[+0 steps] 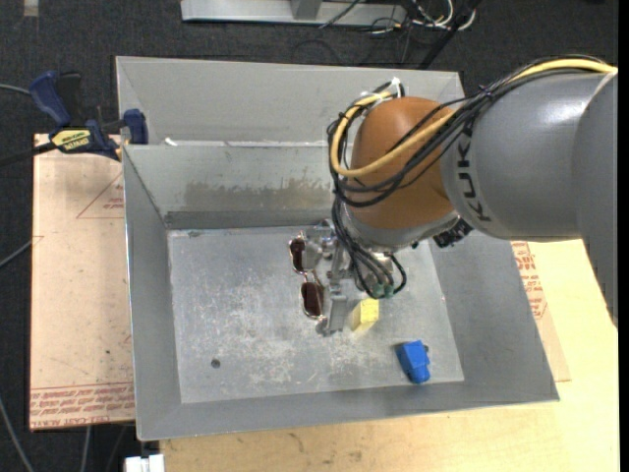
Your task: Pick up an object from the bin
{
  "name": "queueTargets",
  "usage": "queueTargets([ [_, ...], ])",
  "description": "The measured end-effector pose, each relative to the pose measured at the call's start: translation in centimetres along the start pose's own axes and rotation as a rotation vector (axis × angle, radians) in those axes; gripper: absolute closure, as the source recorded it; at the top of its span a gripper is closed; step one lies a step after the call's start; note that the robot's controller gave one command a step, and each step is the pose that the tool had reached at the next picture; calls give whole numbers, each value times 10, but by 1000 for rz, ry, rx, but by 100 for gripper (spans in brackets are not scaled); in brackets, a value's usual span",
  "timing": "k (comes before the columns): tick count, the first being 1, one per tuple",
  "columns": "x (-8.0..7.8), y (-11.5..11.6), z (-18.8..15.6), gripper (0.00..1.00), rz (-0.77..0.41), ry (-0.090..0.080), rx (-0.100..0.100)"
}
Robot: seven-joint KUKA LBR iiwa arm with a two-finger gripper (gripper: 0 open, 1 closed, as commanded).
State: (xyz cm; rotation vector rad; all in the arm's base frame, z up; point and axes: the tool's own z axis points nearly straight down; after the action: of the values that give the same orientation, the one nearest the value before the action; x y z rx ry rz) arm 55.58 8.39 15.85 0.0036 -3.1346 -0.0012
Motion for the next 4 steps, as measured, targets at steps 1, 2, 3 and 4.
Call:
queueTargets([
  [1,-2,0,-5,0,2,-7,-1],
  [2,-16,-17,33,0,-218,-18,0],
  [3,-53,-40,88,0,-500,-12,2],
  [4,-46,-38,88,0,-469,-10,1],
])
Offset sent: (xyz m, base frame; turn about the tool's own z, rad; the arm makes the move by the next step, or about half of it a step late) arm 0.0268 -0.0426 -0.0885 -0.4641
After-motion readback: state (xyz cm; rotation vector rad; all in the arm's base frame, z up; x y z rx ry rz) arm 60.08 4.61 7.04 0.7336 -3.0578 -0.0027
